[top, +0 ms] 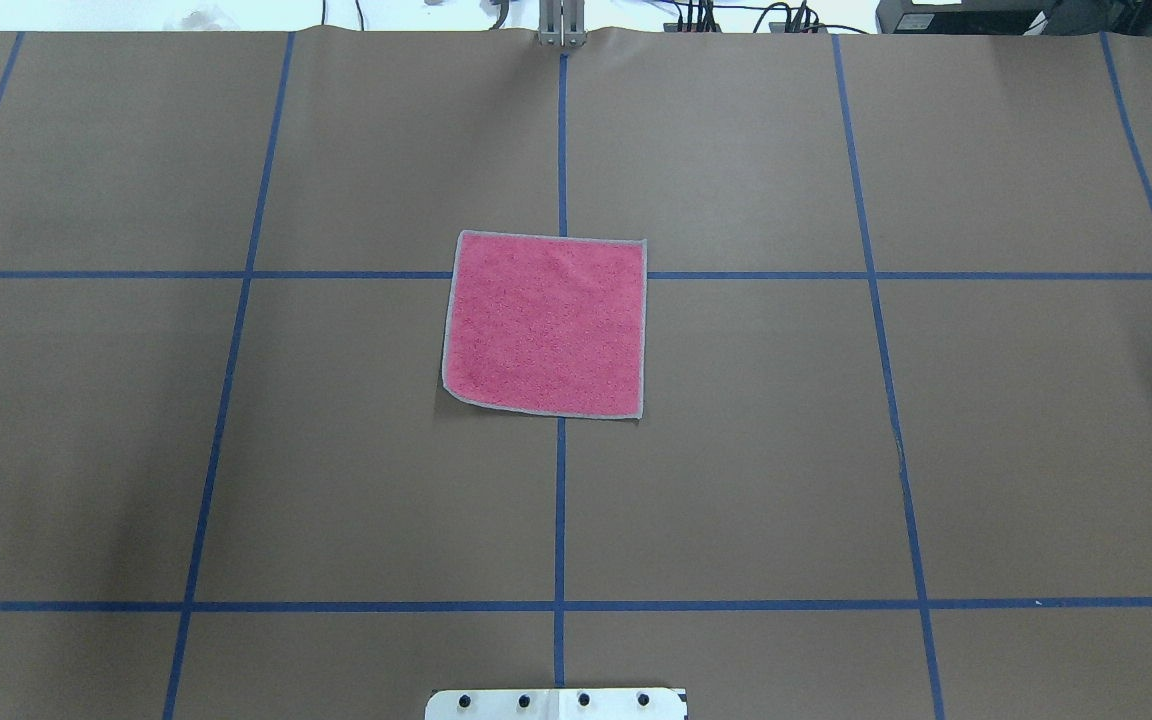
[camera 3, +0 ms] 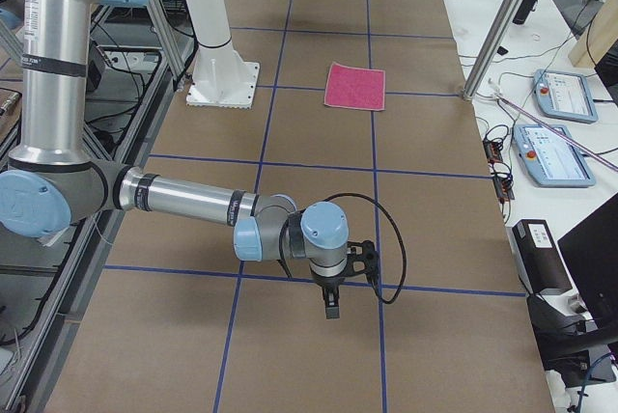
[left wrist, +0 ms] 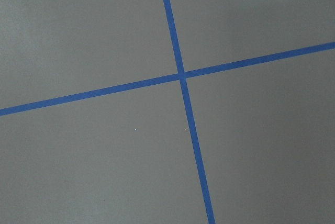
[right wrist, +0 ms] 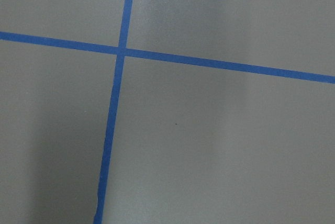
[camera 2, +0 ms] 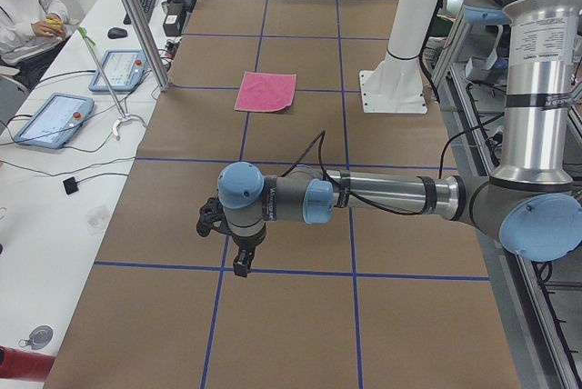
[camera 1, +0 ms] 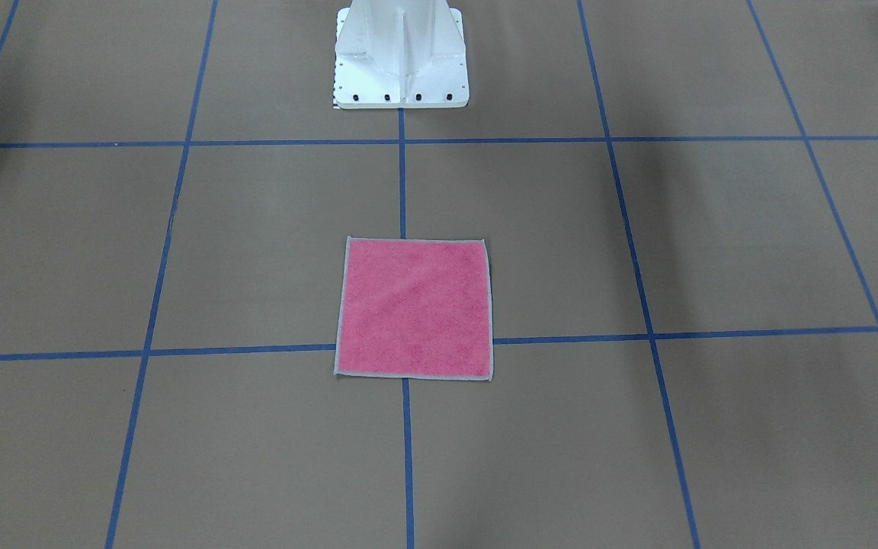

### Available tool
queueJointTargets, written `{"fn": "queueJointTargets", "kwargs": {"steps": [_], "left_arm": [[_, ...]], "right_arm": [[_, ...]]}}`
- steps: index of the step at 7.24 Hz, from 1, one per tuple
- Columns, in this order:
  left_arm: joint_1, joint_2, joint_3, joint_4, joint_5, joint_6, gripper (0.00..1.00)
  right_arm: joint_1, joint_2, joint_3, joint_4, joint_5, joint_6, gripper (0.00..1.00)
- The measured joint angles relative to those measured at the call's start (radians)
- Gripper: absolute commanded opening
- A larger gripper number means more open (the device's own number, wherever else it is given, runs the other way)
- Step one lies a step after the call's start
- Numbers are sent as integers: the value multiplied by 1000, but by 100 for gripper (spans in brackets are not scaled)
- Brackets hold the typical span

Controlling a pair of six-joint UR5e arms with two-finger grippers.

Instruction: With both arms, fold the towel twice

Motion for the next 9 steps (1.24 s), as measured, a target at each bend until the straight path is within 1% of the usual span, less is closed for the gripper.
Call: {"fn": "queueJointTargets", "kwargs": {"steps": [5,9], "left_arm": [[1,0,-14,-1,0,0,100],[5,-54,-21,-18,-1,-6,100]], "right_arm": [[0,4,7,0,4,7,100],[-1,11,6,1,4,9,100]]}}
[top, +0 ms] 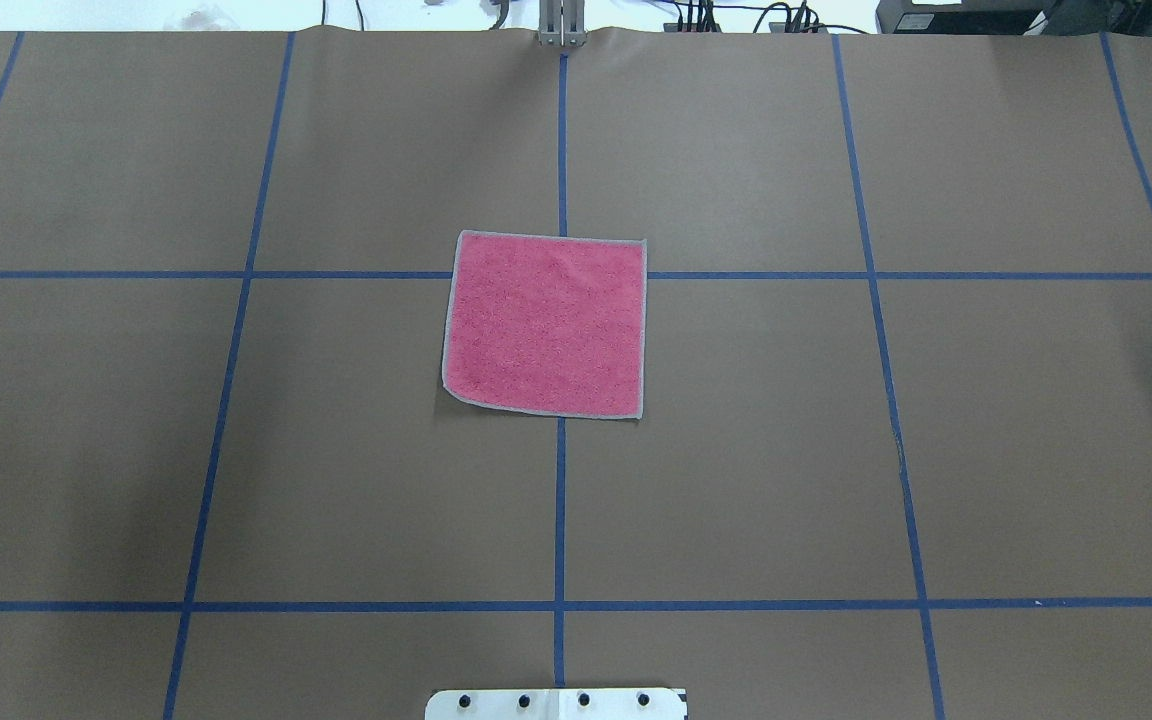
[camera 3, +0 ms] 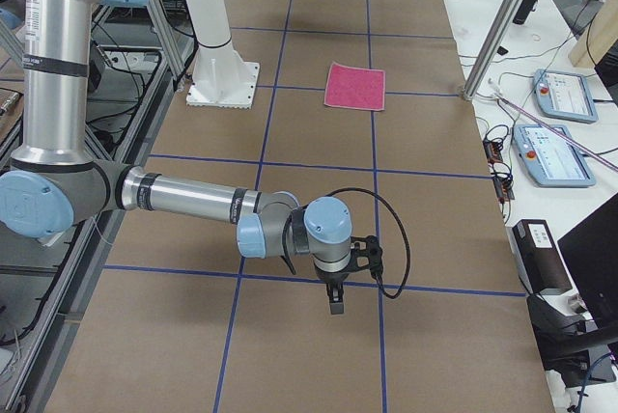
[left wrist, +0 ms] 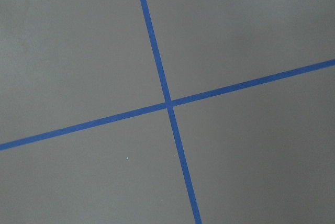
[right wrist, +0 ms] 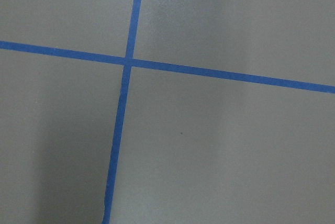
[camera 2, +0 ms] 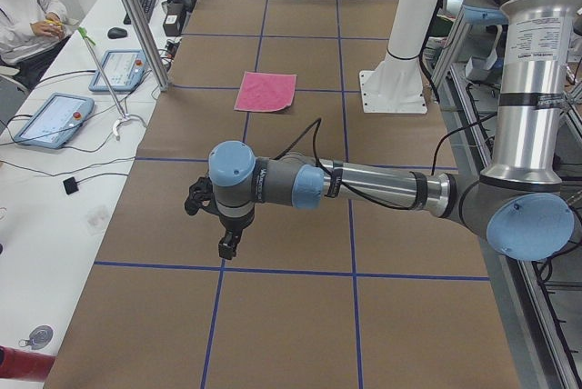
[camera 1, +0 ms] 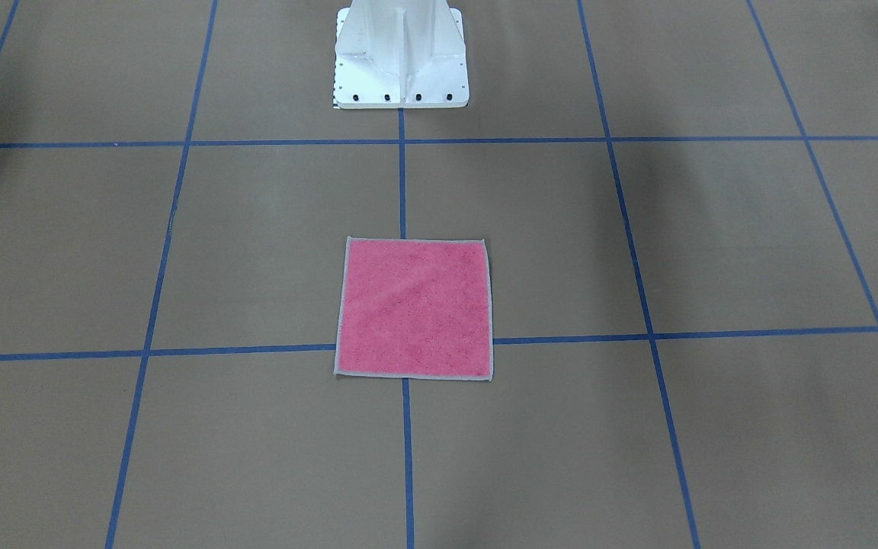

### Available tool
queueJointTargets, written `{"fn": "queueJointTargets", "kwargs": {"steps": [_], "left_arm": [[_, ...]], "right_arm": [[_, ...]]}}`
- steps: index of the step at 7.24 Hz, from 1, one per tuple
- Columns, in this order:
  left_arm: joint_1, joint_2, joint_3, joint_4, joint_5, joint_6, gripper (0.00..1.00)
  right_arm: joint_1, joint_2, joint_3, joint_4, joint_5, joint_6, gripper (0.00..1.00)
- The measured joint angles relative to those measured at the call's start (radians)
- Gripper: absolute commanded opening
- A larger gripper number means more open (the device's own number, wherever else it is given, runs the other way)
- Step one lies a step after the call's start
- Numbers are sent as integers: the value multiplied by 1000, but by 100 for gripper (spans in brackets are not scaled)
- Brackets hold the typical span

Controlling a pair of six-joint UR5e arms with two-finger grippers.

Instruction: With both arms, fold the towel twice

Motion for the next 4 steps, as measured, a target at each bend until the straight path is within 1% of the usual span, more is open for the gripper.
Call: {"fn": "queueJointTargets", "kwargs": {"steps": [1,4], "left_arm": [[1,-8,3,-1,0,1,100],[4,-23,3,-30,-5,0,100]], "right_arm": [[0,0,-5,0,12,-1,100],[0,0,4,1,100,-2,100]]}}
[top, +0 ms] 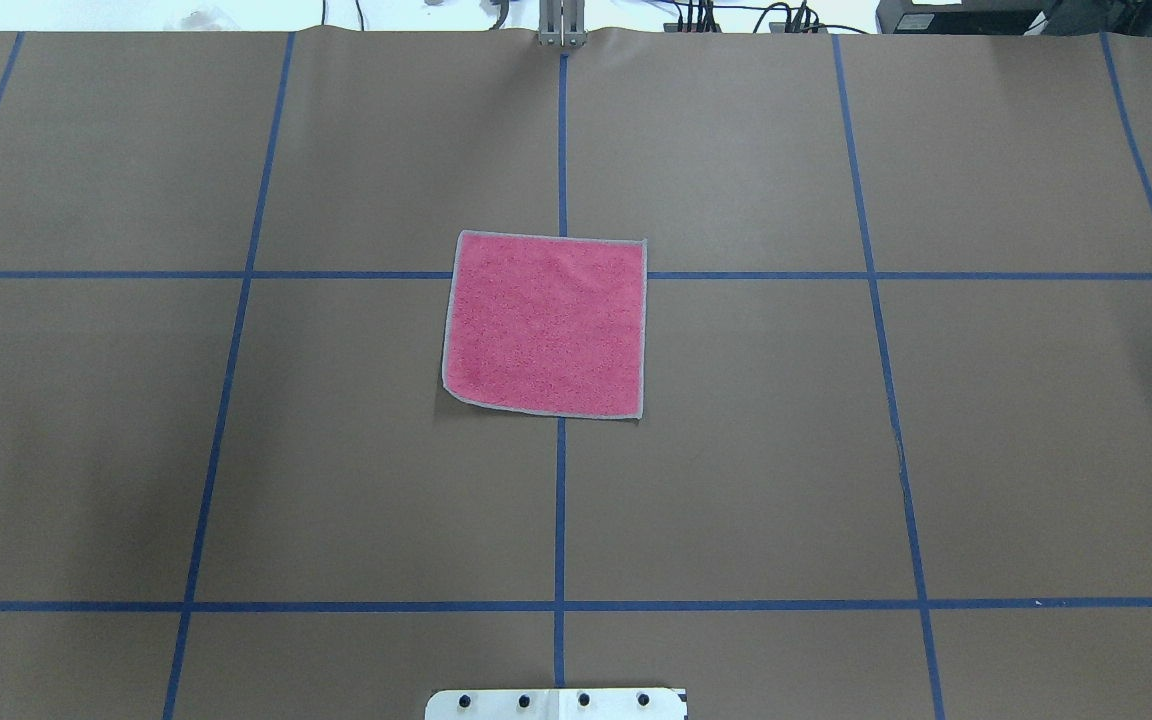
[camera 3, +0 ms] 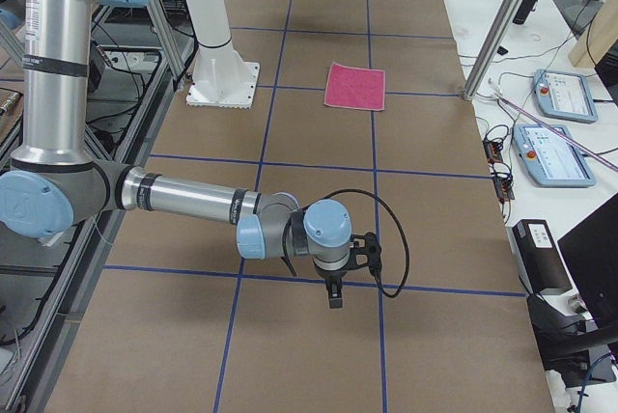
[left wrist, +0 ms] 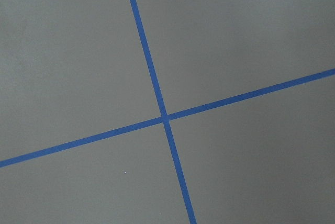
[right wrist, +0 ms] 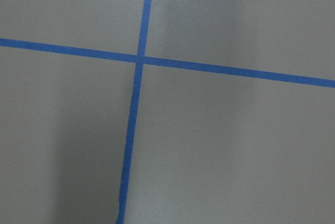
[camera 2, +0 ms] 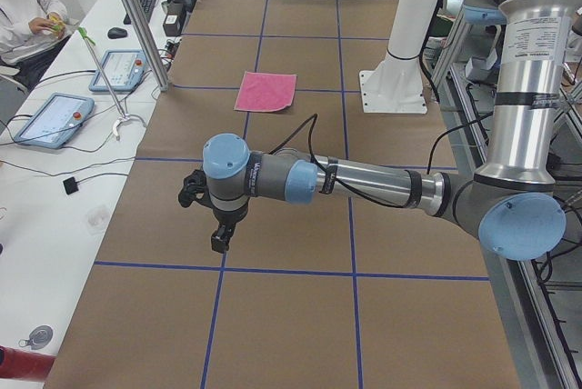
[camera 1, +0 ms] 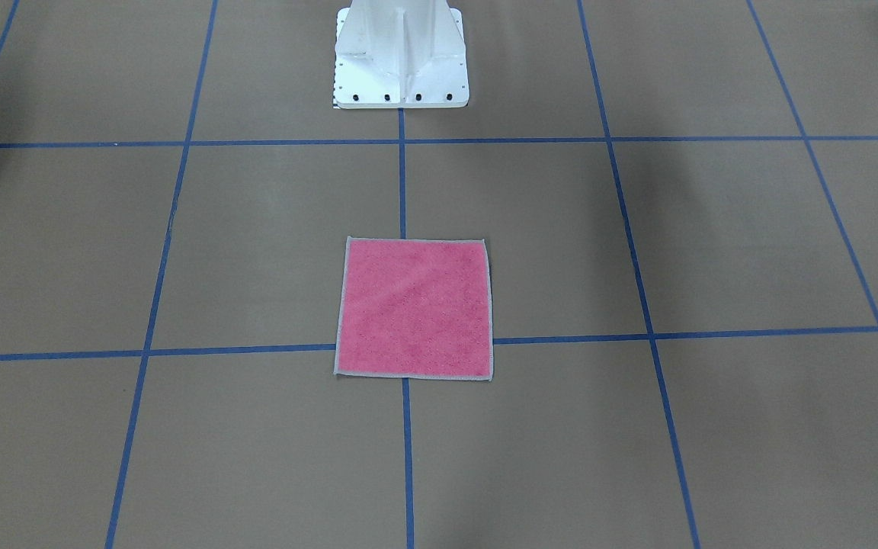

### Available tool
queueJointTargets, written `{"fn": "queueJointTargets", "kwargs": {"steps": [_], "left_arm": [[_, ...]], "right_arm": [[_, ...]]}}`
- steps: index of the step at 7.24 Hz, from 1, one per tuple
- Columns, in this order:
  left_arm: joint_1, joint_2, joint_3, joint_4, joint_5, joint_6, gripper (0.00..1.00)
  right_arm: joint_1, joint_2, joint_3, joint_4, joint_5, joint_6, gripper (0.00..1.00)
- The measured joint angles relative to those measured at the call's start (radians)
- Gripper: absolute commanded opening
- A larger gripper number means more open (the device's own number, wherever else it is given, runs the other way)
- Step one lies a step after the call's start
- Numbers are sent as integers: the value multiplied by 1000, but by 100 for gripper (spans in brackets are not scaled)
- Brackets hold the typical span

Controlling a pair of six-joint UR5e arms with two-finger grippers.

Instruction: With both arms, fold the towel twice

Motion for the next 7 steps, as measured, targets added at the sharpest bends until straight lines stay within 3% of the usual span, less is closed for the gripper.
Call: {"fn": "queueJointTargets", "kwargs": {"steps": [3,7], "left_arm": [[101,-3,-10,-101,-4,-155,100],[356,-56,-12,-418,-1,-774,100]], "right_arm": [[-42,9,32,1,12,47,100],[-201,52,164,1,12,365,100]]}}
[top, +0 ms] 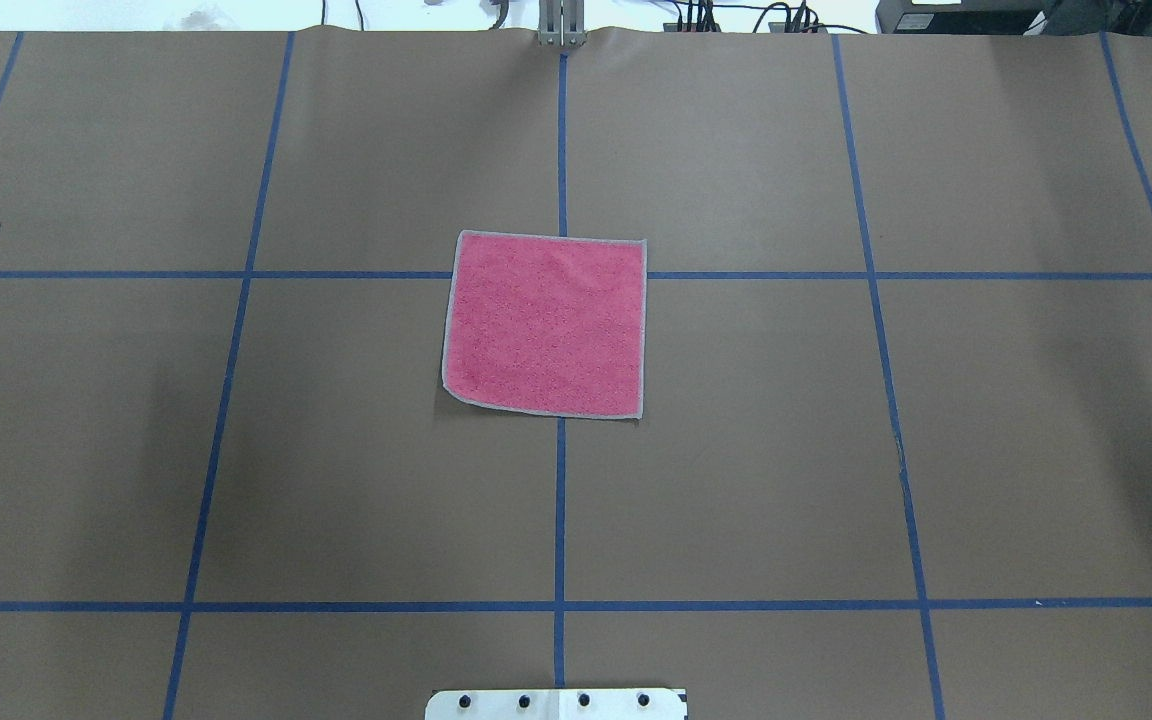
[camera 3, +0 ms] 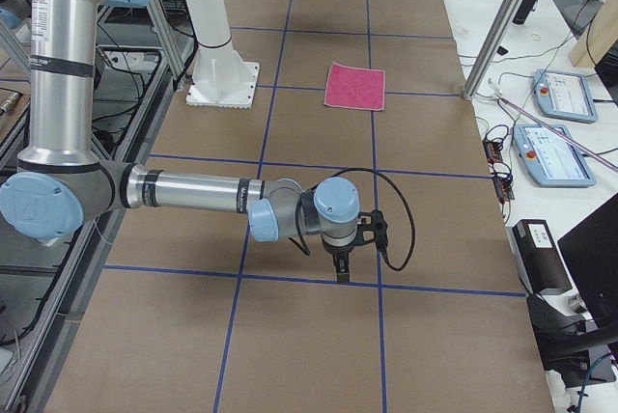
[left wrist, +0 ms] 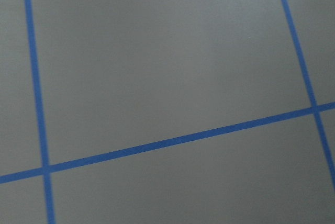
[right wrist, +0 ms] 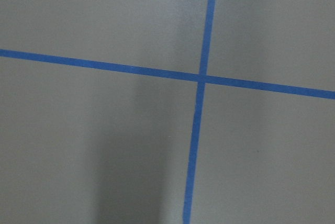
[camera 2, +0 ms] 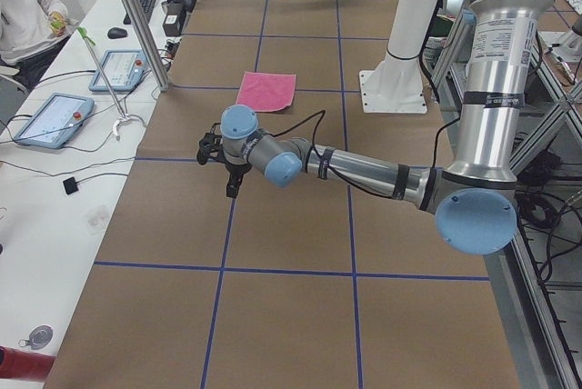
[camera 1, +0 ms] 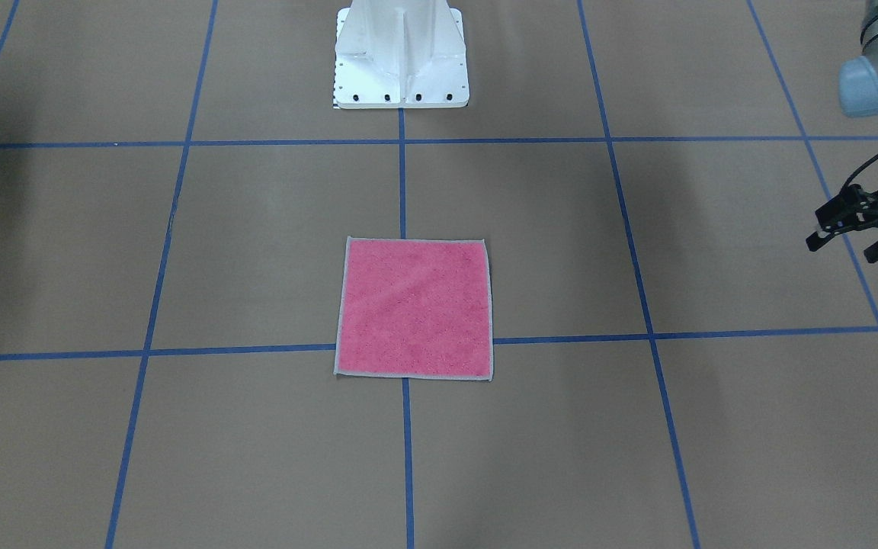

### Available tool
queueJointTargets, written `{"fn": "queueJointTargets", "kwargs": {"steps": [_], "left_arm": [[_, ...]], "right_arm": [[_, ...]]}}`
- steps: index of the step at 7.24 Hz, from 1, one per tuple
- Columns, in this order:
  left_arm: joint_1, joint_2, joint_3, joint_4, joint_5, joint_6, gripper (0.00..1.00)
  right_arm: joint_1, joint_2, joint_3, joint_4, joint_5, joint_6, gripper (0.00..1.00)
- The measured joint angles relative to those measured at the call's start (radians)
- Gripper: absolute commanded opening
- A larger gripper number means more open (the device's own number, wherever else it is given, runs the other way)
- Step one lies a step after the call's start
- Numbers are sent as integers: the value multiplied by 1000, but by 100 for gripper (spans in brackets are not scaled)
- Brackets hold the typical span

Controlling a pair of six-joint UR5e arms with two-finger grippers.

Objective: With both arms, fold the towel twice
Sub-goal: 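Move both grippers toward opposite side edges of the pink towel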

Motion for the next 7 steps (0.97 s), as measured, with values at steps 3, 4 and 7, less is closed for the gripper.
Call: {"fn": "queueJointTargets", "kwargs": {"steps": [3,4,7], "left_arm": [[136,-129,-2,-27,9,-352,100],[180,-172,-2,-28,25,-469,100],[378,-285,0,-29,216,-812,100]], "right_arm": [[-140,92,60,1,-4,286,100],[-184,131,75,1,-6,386,100],[-320,255,107,1,-68,719,99]]}}
